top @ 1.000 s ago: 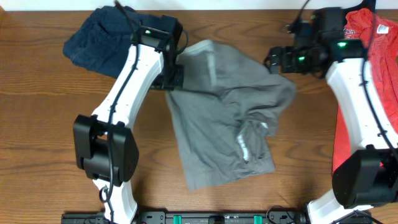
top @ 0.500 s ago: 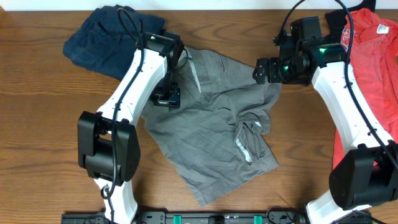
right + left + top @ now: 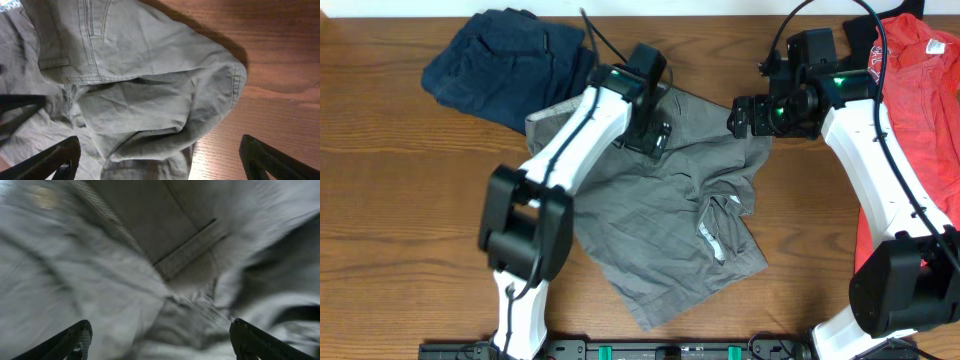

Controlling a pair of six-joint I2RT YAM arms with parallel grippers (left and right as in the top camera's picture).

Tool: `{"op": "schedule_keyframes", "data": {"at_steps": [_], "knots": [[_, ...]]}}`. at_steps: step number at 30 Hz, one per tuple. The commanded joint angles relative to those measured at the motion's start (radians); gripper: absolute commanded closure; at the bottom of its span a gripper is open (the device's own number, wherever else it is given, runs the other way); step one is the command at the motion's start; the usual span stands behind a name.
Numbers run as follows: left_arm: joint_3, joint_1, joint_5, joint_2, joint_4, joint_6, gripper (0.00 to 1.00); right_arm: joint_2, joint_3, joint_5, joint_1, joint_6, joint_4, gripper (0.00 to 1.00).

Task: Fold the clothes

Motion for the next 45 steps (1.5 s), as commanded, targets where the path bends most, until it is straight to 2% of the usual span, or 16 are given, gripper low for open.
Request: {"op": "schedule_keyframes", "data": {"at_steps": [1,7,13,15,20,21,27,35,41,43,45], "knots": [[0.006,0.013,0.011,0.08,0.013,0.067,0.12,-0.006,-0.005,0.006,0.005,-0.024,-0.003,0.01],[0.005,0.01,0.035,0.134,0.109,0.096,0.16,-0.006,-0.005,0.007,0.005,-0.024,0.006,0.01],[0.005,0.009,0.035,0.134,0.206,0.095,0.24,-0.006,-0.005,0.007,0.005,-0.042,0.01,0.01],[0.005,0.005,0.035,0.134,0.213,0.095,0.29,-0.006,-0.005,0.007,0.005,-0.043,0.011,0.01],[0.006,-0.01,0.035,0.134,0.22,0.095,0.56,-0.006,-0.005,0.007,0.005,-0.043,0.027,0.03],[0.006,-0.014,0.035,0.134,0.222,0.095,0.58,-0.006,-0.005,0.007,0.005,-0.043,0.031,0.02],[0.007,-0.029,0.035,0.119,0.222,0.095,0.58,-0.006,-0.005,0.007,0.005,-0.043,0.039,0.03],[0.008,-0.029,0.035,0.029,0.257,0.095,0.45,-0.006,-0.005,0.007,0.005,-0.051,0.045,0.04],[0.007,-0.031,0.057,0.024,0.279,0.095,0.45,-0.006,-0.005,0.007,0.005,-0.051,0.047,0.04],[0.007,-0.031,0.096,0.027,0.283,0.096,0.48,-0.006,-0.005,0.007,0.005,-0.051,0.047,0.05],[0.007,-0.032,0.122,0.028,0.293,0.095,0.65,-0.006,-0.005,0.007,0.005,-0.051,0.048,0.05]]}}
